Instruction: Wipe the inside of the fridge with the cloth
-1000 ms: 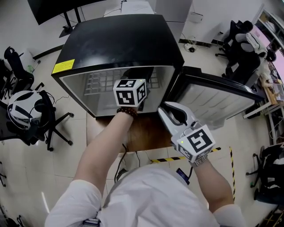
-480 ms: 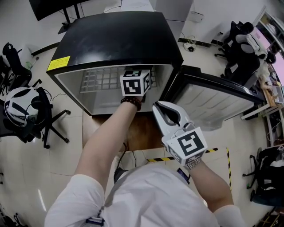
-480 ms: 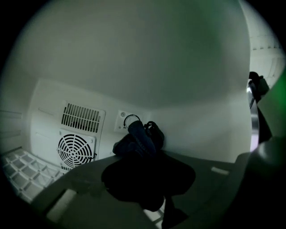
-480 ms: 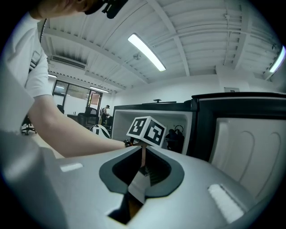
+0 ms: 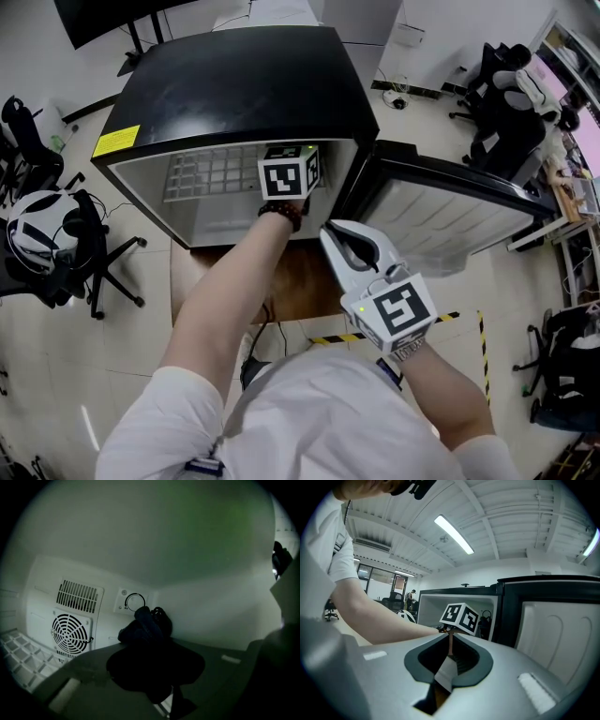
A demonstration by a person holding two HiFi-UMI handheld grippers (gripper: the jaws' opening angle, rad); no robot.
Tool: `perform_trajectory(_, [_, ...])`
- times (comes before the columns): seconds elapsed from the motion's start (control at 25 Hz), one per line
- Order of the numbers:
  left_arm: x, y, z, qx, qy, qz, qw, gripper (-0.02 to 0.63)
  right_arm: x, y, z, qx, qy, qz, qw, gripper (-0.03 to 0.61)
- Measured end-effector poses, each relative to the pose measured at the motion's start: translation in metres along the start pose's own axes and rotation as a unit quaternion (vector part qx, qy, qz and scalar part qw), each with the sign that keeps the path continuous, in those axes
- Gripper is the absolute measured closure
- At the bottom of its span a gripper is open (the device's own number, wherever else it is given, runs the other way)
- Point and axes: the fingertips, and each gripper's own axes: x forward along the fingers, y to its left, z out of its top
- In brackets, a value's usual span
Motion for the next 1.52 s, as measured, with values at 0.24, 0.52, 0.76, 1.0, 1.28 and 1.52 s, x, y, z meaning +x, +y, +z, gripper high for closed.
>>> perform_trajectory(0.24, [0.001,-0.005,0.001,0.000,0.006,-0.009,0.9999,0.522,-0.005,0.000,-0.003,0.001,-0.001,0.001,1.000,0.554])
perform_trajectory(0.52, [-0.007,-0.018,-0.002,-0.009,0.008,-0.034,0.9993,0.523,-0.008,0.006,-0.003,0.000,-0.007,0.008,1.000,0.554])
perform_trajectory(0.76, [-0.020,-0.027,-0.004,-0.004,0.007,-0.049,0.9988,0.523,-0.011,0.012,-0.005,0.000,-0.010,0.015,1.000,0.554])
perform_trajectory(1.0, [-0.034,-0.036,-0.007,0.014,0.006,-0.059,0.9982,0.523,-0.014,0.019,-0.007,0.005,-0.005,0.017,1.000,0.554])
perform_trajectory(1.28, [-0.054,-0.049,-0.010,0.019,0.000,-0.068,0.9975,0.523,-0.019,0.024,-0.010,0.014,0.005,0.014,1.000,0.554])
perform_trajectory(1.52, [-0.070,-0.060,-0.015,0.020,-0.002,-0.073,0.9971,0.523,-0.025,0.030,-0.011,0.011,-0.004,0.024,1.000,0.554])
